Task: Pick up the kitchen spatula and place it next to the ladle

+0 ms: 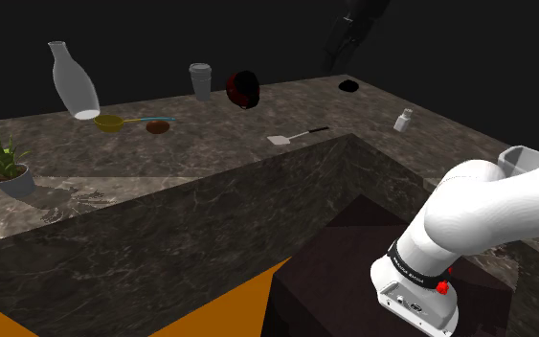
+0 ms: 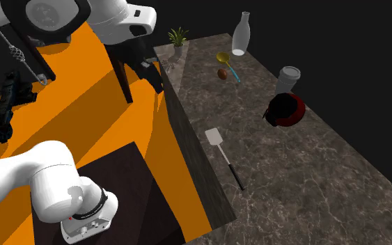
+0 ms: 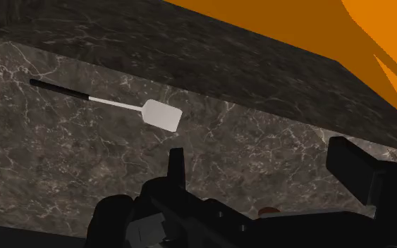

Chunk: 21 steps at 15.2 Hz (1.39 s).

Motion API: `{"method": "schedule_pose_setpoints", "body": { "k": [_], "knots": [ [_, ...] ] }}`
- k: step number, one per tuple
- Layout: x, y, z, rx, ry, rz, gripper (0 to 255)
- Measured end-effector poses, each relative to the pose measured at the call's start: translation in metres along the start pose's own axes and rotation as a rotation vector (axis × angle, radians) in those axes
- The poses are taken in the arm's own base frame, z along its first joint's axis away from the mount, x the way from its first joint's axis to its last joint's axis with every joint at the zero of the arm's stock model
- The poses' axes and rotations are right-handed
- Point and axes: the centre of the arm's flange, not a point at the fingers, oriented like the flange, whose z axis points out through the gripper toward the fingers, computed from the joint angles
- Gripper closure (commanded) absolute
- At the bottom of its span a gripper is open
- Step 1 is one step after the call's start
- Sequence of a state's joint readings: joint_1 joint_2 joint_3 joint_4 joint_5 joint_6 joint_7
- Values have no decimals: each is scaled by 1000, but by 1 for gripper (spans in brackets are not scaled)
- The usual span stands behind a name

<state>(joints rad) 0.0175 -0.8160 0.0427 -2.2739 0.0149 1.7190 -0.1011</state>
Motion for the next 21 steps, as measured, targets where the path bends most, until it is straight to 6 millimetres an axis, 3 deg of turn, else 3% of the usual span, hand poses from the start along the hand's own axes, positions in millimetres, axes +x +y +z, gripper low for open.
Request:
{"method": "schedule_pose_setpoints", "body": {
  "k": [2, 7, 15, 21],
  "knots": [
    [-1, 5, 5, 2, -4, -17, 0],
    [10, 47, 49, 25, -44, -197, 0],
    [27, 111, 133, 68, -114, -524, 0],
    [59, 149, 199, 99, -166, -769, 0]
  ]
}}
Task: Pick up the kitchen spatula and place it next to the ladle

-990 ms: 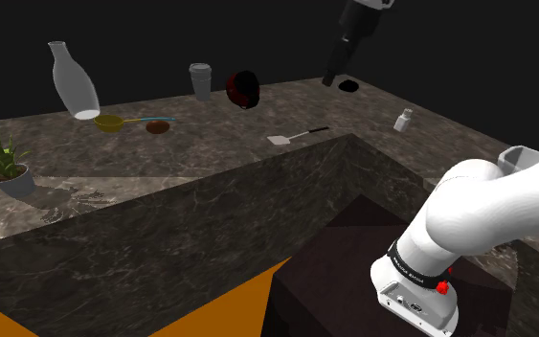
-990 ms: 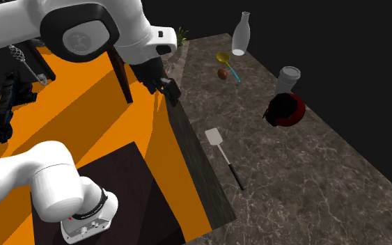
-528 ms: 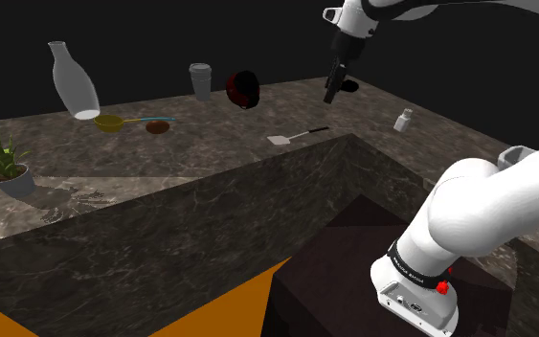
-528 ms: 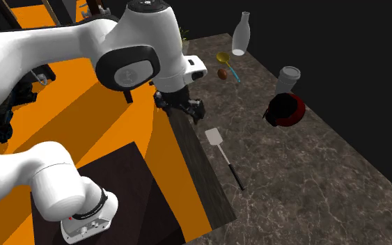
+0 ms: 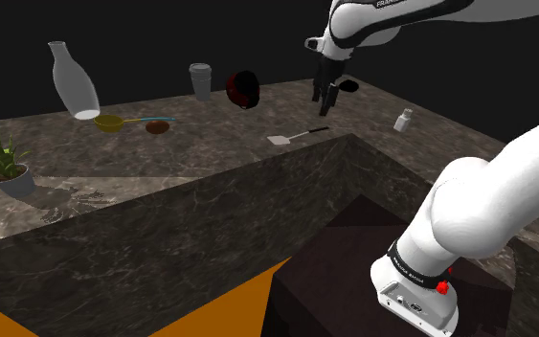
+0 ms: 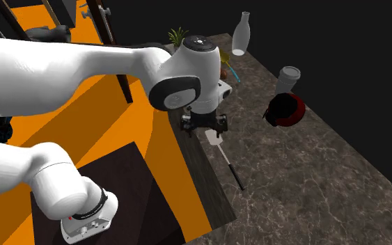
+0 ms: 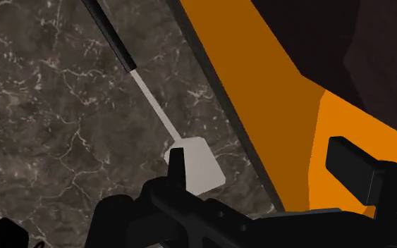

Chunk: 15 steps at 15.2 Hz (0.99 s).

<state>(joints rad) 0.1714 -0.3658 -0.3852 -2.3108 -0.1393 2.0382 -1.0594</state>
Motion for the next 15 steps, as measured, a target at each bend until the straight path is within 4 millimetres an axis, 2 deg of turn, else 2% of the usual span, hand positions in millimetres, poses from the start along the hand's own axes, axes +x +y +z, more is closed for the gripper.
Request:
{"method": "schedule_pose_setpoints", "body": {
  "k": [5, 8, 9, 11, 15],
  "knots": [
    [1, 45, 52, 26, -44, -204, 0],
    [13, 73, 85, 40, -71, -327, 0],
    [19, 79, 96, 46, -80, -369, 0],
    [18, 88, 108, 52, -89, -413, 0],
    [17, 89, 131, 54, -92, -429, 0]
  ]
}}
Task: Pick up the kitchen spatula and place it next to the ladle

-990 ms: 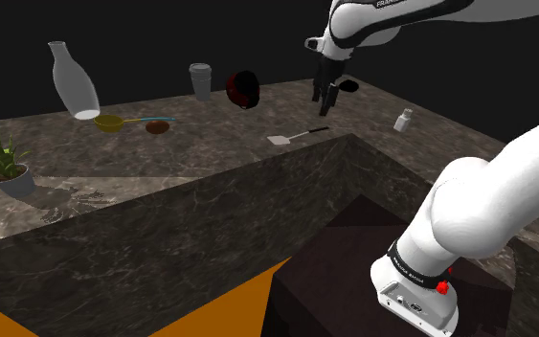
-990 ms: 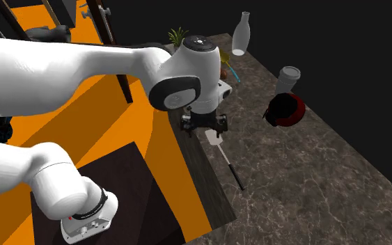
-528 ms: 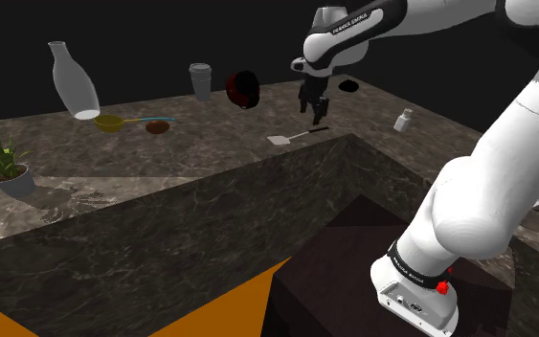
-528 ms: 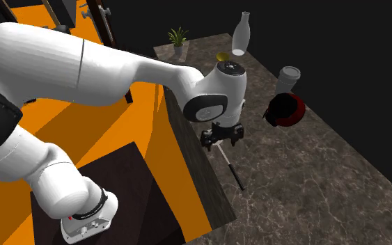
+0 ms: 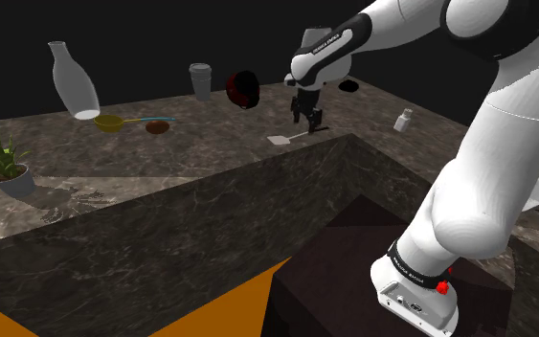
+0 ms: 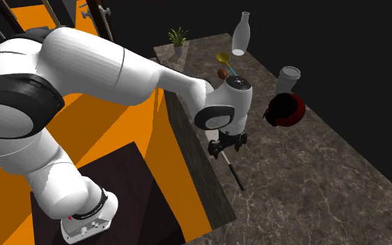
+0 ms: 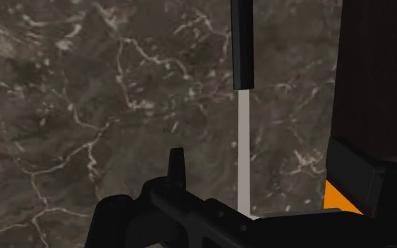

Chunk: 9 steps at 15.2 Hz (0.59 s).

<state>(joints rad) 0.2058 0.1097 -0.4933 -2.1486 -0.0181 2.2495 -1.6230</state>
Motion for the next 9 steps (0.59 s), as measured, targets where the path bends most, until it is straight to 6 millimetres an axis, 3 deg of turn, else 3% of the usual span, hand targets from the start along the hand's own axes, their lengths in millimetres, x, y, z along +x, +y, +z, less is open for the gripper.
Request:
{"method": "schedule_pose_setpoints", "body": {
  "k": [3, 9],
  "knots": [
    [2, 1, 16, 0, 0, -1, 0],
    [0, 1, 19, 0, 0, -1, 0]
  ]
}}
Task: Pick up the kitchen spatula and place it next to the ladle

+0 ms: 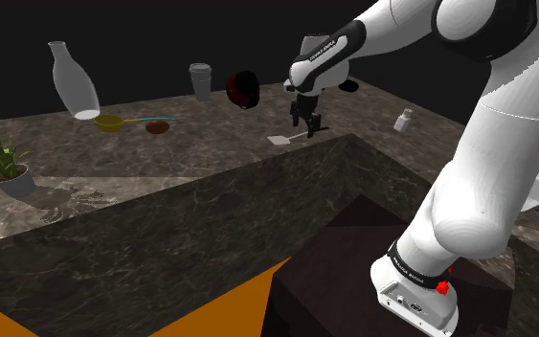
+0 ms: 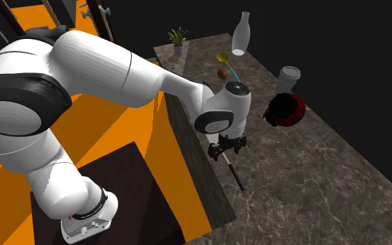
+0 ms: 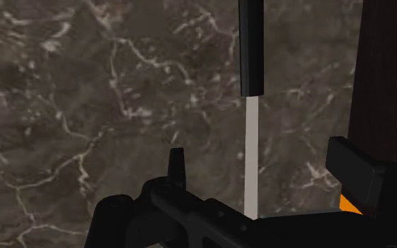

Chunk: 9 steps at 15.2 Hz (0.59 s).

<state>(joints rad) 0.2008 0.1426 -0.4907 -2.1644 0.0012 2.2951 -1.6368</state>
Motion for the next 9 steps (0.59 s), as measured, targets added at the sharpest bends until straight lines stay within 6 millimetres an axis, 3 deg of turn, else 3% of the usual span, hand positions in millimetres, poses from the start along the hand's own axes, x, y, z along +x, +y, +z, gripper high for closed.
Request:
{"method": "schedule_pose_setpoints", "body": {
  "k": [1, 9],
  "knots": [
    [0, 0, 0, 0, 0, 0, 255],
    [0, 0, 0, 0, 0, 0, 255]
  ]
}}
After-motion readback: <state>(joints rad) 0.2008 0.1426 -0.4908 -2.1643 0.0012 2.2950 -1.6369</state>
